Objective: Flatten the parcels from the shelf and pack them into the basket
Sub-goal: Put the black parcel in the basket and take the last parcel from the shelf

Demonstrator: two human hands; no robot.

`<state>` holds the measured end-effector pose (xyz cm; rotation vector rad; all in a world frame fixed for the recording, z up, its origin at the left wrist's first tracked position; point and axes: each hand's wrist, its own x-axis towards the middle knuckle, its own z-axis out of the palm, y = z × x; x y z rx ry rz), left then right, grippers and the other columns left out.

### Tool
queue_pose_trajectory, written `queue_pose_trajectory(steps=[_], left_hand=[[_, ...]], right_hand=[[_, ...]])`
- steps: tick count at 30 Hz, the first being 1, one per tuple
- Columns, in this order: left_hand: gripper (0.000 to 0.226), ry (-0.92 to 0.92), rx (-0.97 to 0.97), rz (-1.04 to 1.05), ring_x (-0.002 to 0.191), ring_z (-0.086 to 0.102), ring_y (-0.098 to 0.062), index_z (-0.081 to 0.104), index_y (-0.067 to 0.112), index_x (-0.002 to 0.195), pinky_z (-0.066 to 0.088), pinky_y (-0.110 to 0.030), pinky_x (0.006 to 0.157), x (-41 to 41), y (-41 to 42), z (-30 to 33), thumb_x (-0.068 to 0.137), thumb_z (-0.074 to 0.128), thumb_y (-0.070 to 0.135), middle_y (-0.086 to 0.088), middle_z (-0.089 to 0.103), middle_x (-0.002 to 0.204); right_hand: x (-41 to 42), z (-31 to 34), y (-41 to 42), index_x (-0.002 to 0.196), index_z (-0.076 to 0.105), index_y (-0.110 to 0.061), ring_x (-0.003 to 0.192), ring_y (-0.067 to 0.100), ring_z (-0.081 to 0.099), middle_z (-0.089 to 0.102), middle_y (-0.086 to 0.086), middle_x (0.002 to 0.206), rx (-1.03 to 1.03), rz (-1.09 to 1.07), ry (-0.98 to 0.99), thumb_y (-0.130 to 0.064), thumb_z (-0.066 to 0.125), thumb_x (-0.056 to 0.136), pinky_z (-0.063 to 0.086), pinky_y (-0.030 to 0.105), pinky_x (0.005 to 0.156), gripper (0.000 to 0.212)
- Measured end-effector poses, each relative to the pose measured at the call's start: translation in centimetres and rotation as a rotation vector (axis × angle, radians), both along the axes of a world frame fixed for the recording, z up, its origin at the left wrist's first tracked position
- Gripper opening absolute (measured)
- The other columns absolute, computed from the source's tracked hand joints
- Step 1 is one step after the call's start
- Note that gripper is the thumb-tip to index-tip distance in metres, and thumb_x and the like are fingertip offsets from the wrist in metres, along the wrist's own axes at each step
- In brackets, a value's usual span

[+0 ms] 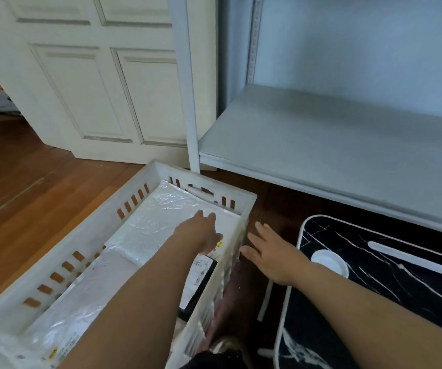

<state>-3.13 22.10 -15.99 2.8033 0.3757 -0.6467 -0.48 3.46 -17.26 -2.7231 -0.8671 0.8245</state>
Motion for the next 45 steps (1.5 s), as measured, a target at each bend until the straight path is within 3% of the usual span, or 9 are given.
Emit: queue_pose_trajectory(steps=[3,9,16,23,32,35,38,42,45], left_hand=[[0.061,-0.133,-0.074,-0.124,0.143,0.027,-0.029,0.021,0.014,0.152,0.028,-0.043,0.115,2.3,-5.0,4.1,0.100,0.043,0.039,-0.010,0.024,0.158],[0.064,-0.151,-0.209,-0.333,0.148,0.013,-0.020,0.020,0.014,0.153,0.015,-0.033,0.119,4.6,-16.6,7.3,0.100,0.043,0.042,-0.007,0.016,0.161],[0.063,-0.208,-0.291,-0.381,0.149,0.009,-0.021,0.021,0.016,0.153,0.012,-0.030,0.117,7.5,-27.8,7.5,0.100,0.042,0.043,-0.009,0.004,0.162],[0.060,-0.295,-0.335,-0.407,0.147,0.014,-0.022,0.022,0.018,0.152,0.017,-0.031,0.115,9.9,-36.7,7.6,0.100,0.043,0.040,-0.007,-0.005,0.162],[0.055,-0.218,-0.308,-0.380,0.145,0.016,-0.025,0.028,0.012,0.149,0.018,-0.033,0.114,11.8,-39.4,5.1,0.101,0.041,0.036,-0.010,0.012,0.160],[0.058,-0.217,-0.340,-0.324,0.140,0.029,-0.025,0.029,0.012,0.149,0.025,-0.033,0.112,11.7,-39.5,4.6,0.100,0.045,0.038,-0.012,0.011,0.159],[0.056,-0.249,-0.356,-0.309,0.138,0.032,-0.024,0.035,0.012,0.147,0.028,-0.031,0.110,11.7,-39.2,4.1,0.098,0.046,0.038,-0.012,0.027,0.154],[0.049,-0.253,-0.632,-0.064,0.122,0.050,-0.022,0.047,0.014,0.138,0.039,-0.033,0.105,11.2,-39.2,4.3,0.096,0.053,0.038,-0.004,0.050,0.138],[0.051,-0.124,-1.001,0.234,0.115,0.055,-0.022,0.048,0.011,0.136,0.048,-0.042,0.100,10.1,-39.2,4.7,0.094,0.058,0.038,-0.008,0.053,0.133]], right_hand=[[0.9,1.8,-4.4,0.154,0.018,-0.012,0.149,0.019,-0.010,-0.006,0.006,0.163,-0.085,-0.083,-0.044,-0.055,0.023,0.101,0.010,0.042,0.121,0.068],[2.6,5.0,-16.9,0.146,0.041,-0.014,0.149,0.022,0.009,0.018,0.009,0.160,-0.067,-0.355,-0.120,-0.056,0.024,0.100,0.017,0.043,0.119,0.065],[2.1,7.7,-33.0,0.147,0.037,-0.010,0.149,0.022,-0.003,0.005,0.008,0.162,-0.103,-0.729,-0.319,-0.053,0.024,0.102,0.019,0.043,0.118,0.064],[3.0,8.6,-45.3,0.145,0.038,-0.020,0.148,0.030,-0.013,-0.004,0.008,0.161,-0.373,-0.960,-0.454,-0.047,0.025,0.102,0.012,0.056,0.117,0.052],[6.5,6.5,-50.7,0.148,0.035,-0.026,0.144,0.033,-0.026,-0.017,0.005,0.161,-0.490,-0.920,-0.311,-0.042,0.031,0.103,0.001,0.064,0.113,0.048],[7.6,6.4,-52.0,0.151,0.028,-0.020,0.145,0.030,-0.023,-0.009,0.001,0.162,-0.501,-0.911,-0.312,-0.042,0.028,0.103,-0.001,0.063,0.114,0.053],[8.1,6.8,-52.0,0.149,0.031,-0.018,0.148,0.028,-0.010,0.008,0.002,0.161,-0.478,-0.851,-0.340,-0.040,0.026,0.103,0.000,0.062,0.114,0.052],[7.2,7.5,-47.8,0.145,0.039,-0.018,0.145,0.021,0.019,0.027,0.001,0.155,-0.284,-0.725,-0.510,-0.043,0.026,0.102,0.007,0.054,0.118,0.051],[4.4,6.7,-41.6,0.143,0.041,-0.016,0.142,0.023,0.025,0.029,0.002,0.154,-0.176,-0.523,-0.574,-0.045,0.029,0.102,0.011,0.047,0.117,0.051]])
